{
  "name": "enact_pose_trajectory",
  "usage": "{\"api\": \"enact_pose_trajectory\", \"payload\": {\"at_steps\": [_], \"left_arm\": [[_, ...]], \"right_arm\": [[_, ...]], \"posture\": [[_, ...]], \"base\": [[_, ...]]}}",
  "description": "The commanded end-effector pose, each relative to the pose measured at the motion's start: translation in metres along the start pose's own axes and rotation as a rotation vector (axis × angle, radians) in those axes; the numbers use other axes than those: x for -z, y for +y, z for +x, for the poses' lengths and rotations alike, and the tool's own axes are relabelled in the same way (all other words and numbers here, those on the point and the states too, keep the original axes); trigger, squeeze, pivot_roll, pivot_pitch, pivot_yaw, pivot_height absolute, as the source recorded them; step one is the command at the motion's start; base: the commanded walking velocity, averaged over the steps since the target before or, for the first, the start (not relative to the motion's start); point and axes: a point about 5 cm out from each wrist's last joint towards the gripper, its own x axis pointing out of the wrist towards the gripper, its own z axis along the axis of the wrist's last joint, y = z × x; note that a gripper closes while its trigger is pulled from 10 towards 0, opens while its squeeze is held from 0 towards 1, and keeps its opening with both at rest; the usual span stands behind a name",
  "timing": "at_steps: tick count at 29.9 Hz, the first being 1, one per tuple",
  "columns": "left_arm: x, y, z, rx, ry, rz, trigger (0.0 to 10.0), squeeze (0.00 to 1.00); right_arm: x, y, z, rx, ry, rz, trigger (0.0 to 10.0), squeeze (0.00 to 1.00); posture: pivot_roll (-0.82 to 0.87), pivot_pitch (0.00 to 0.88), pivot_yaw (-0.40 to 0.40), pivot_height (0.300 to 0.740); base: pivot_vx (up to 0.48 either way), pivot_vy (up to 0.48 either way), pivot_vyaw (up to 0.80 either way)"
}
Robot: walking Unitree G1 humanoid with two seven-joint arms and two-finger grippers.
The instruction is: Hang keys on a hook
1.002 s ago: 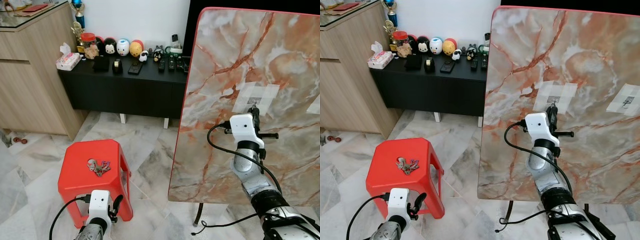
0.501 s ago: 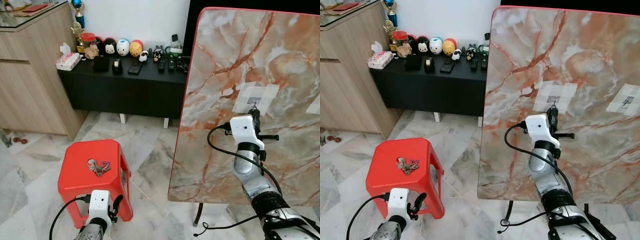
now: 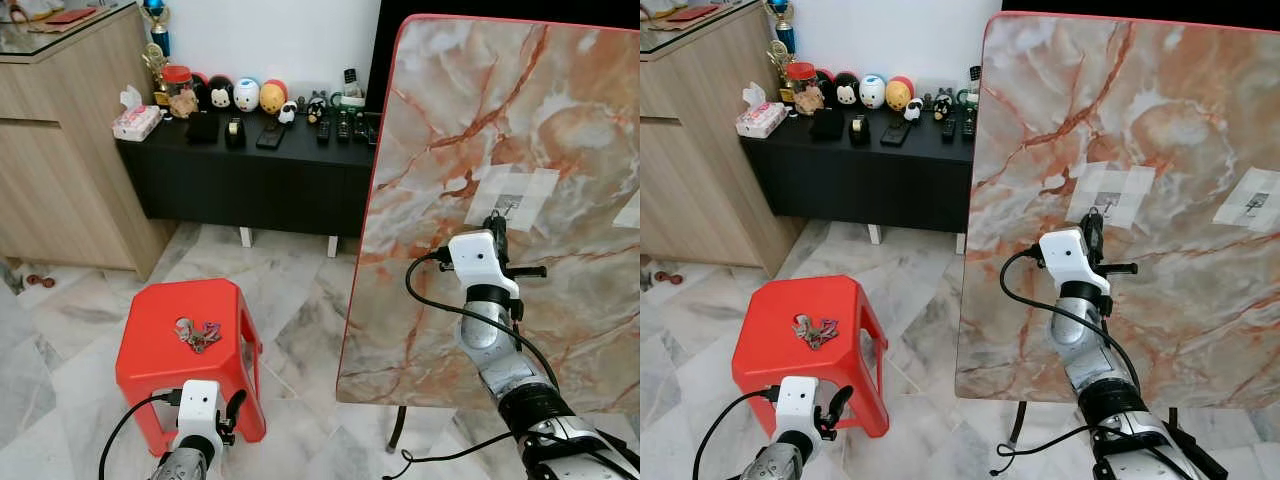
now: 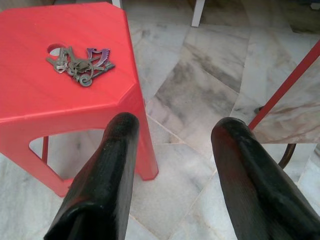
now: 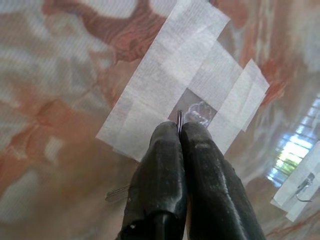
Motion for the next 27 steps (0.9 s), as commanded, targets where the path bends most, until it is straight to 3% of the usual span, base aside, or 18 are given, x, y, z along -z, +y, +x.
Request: {"api": "enact_pose_trajectory", "payload": {"at_steps": [1, 7, 16, 27], "left_arm": [[0.002, -0.003, 0.000, 0.006, 0.017, -0.002, 10.0, 0.00], [0.001, -0.002, 0.001, 0.006, 0.016, -0.002, 10.0, 0.00], [0.001, -0.002, 0.001, 0.007, 0.017, -0.002, 10.0, 0.00], [0.000, -0.002, 0.001, 0.006, 0.015, -0.004, 10.0, 0.00]], "right_arm": [[-0.001, -0.005, 0.001, 0.028, -0.011, -0.009, 10.0, 0.00], [-0.002, -0.011, -0.003, 0.078, -0.034, -0.033, 10.0, 0.00], [0.009, -0.015, -0.006, 0.090, 0.015, -0.086, 10.0, 0.00], [0.006, -0.016, 0.003, 0.080, 0.032, -0.113, 10.0, 0.00]], "posture": [[0.15, 0.000, -0.061, 0.740], [0.15, 0.000, -0.061, 0.740], [0.15, 0.000, -0.061, 0.740], [0.15, 0.000, -0.058, 0.740]], "base": [[0.000, 0.000, 0.00], [0.000, 0.000, 0.00], [0.000, 0.000, 0.00], [0.000, 0.000, 0.00]]}}
